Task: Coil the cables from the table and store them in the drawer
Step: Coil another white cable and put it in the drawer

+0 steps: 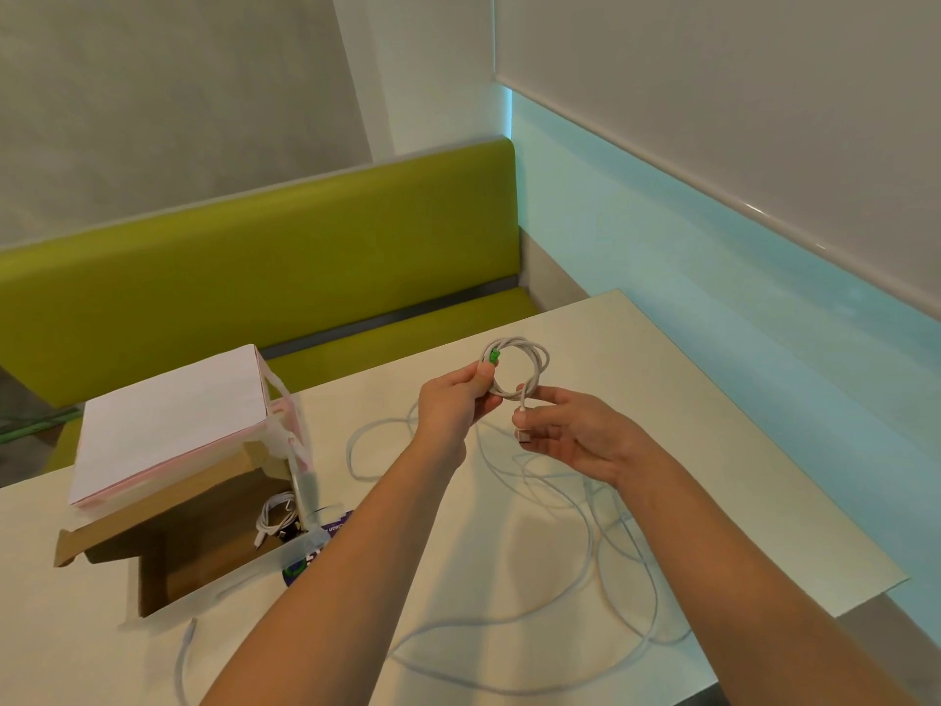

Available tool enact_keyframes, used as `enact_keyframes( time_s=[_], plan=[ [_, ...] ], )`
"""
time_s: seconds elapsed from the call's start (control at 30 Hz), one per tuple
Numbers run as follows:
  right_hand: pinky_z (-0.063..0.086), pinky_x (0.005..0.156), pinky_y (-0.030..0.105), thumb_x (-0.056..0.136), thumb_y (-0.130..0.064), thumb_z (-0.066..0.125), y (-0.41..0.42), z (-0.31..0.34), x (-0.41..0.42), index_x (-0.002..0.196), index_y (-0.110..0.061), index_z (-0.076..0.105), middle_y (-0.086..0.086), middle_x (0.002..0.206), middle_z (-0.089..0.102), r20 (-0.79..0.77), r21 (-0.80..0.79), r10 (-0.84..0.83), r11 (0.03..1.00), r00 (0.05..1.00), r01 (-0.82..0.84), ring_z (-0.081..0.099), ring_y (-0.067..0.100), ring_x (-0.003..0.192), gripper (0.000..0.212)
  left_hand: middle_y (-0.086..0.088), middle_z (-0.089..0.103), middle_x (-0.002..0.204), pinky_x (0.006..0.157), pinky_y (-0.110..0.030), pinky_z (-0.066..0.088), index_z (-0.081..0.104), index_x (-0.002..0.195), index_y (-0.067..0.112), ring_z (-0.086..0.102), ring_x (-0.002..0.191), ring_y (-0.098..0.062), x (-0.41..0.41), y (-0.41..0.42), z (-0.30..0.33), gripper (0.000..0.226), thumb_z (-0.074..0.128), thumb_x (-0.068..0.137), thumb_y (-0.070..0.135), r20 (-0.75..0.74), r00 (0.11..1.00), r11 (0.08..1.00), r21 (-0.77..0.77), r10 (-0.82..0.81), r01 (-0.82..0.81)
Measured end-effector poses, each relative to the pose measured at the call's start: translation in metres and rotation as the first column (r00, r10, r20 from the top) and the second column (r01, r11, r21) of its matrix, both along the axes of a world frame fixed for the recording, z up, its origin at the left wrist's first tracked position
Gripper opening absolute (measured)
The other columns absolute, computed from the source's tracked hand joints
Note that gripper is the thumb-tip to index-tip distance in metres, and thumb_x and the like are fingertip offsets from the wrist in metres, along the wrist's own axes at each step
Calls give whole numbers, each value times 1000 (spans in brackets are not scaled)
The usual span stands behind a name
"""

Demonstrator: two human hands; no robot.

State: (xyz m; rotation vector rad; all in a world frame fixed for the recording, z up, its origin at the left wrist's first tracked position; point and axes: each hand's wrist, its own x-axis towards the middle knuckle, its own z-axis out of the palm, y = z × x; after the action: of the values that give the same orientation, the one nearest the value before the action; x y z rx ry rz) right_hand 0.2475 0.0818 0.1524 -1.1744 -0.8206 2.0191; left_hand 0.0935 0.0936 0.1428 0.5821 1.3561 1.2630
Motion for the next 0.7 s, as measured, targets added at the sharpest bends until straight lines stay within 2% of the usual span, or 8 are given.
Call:
enact_keyframes(
  time_s=[0.17,0.3,0.4,0.5,0.53,0.63,0.7],
  plan=[
    [57,71,32,81,10,66,-3,4,8,117,-5,57,9,78,66,123,20,133,990,983,-137,63,21,67,39,-8,73,91,67,-20,59,70,115,1,67,74,-15,1,9,2,27,67,91,13,-35,998,998,4,55,-55],
    [57,74,31,84,8,64,-2,6,18,112,-7,65,6,77,63,208,27,218,973,954,-228,62,17,68,32,-7,73,90,68,-20,59,70,114,4,66,75,-15,1,9,2,25,67,91,15,-56,997,998,2,62,-62],
    [51,71,28,84,6,64,1,3,23,109,-9,70,2,75,62,250,52,163,982,954,-181,54,14,66,30,-8,71,92,71,-21,59,71,111,4,65,77,-15,0,5,2,24,65,93,18,-58,998,1000,15,-16,17],
    [35,58,22,82,4,65,3,-3,22,105,-10,73,-4,68,63,343,88,64,991,937,-100,40,10,61,28,-7,69,93,75,-28,60,67,114,6,66,80,-16,-4,1,1,25,60,97,23,-174,965,980,5,-195,199],
    [34,55,21,82,4,66,3,-5,22,105,-8,73,-3,67,63,344,91,21,994,939,-55,39,10,58,27,-6,69,96,76,-30,60,65,117,9,66,81,-17,-5,0,0,25,58,98,24,-241,937,967,-14,-252,256],
    [43,51,21,80,1,72,3,-7,23,105,-7,72,5,68,63,407,154,-85,988,909,23,46,12,56,26,-1,71,102,80,-34,56,59,116,23,69,86,-19,-5,-4,-2,20,54,99,31,-459,803,918,-89,-381,385],
    [50,53,21,82,-1,72,4,-7,22,105,-9,70,9,72,63,452,211,-117,977,884,22,54,15,59,24,5,71,104,80,-33,54,60,112,24,69,90,-18,-3,-7,-4,20,54,97,37,-499,761,902,-111,-414,417]
  ],
)
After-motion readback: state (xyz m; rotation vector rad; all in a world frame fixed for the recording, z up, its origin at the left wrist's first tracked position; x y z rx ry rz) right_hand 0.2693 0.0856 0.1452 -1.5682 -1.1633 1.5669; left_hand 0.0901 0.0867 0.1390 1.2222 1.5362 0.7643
